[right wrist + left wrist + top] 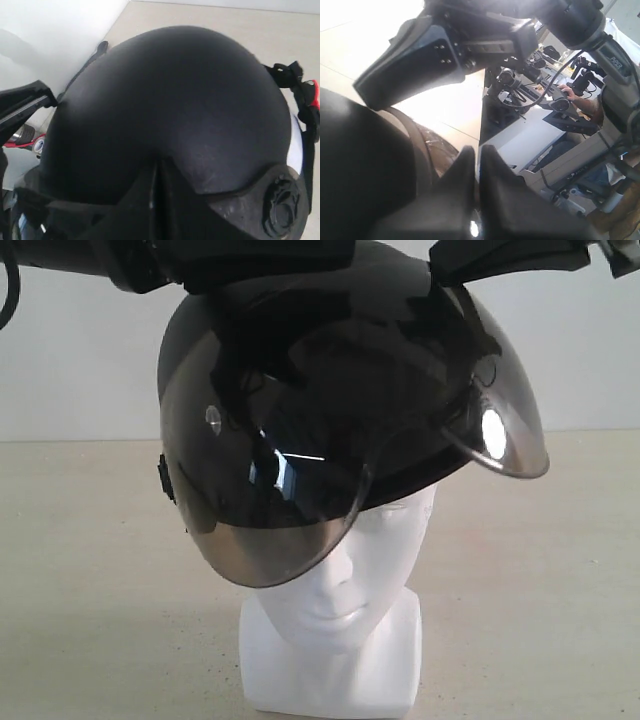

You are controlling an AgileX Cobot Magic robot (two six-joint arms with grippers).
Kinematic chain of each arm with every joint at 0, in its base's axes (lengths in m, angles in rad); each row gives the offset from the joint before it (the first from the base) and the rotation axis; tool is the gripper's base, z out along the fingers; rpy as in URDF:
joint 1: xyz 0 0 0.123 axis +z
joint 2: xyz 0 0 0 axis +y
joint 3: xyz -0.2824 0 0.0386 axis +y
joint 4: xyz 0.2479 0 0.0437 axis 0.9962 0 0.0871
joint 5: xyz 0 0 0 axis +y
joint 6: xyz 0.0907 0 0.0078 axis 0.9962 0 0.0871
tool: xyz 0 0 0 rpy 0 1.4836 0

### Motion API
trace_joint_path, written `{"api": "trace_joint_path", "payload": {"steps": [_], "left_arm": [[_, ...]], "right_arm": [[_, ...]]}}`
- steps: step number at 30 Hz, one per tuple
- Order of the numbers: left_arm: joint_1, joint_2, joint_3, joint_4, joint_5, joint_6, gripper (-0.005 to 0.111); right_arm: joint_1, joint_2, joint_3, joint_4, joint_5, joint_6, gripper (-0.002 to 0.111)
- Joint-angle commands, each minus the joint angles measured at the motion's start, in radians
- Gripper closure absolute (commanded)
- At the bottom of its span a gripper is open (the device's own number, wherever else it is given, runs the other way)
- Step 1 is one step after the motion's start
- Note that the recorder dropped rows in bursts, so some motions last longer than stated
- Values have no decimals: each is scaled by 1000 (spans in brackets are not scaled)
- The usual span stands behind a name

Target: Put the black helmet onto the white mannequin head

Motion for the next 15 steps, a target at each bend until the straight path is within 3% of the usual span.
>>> {"api": "trace_joint_path", "payload": {"steps": [1, 15], "left_arm": [[-11, 11, 17, 35, -27, -34, 102], [-11, -2, 17, 35, -27, -34, 102]], "right_arm": [[6, -41, 45, -29, 54, -2, 108], [6, -61, 173, -29, 54, -23, 108]]}}
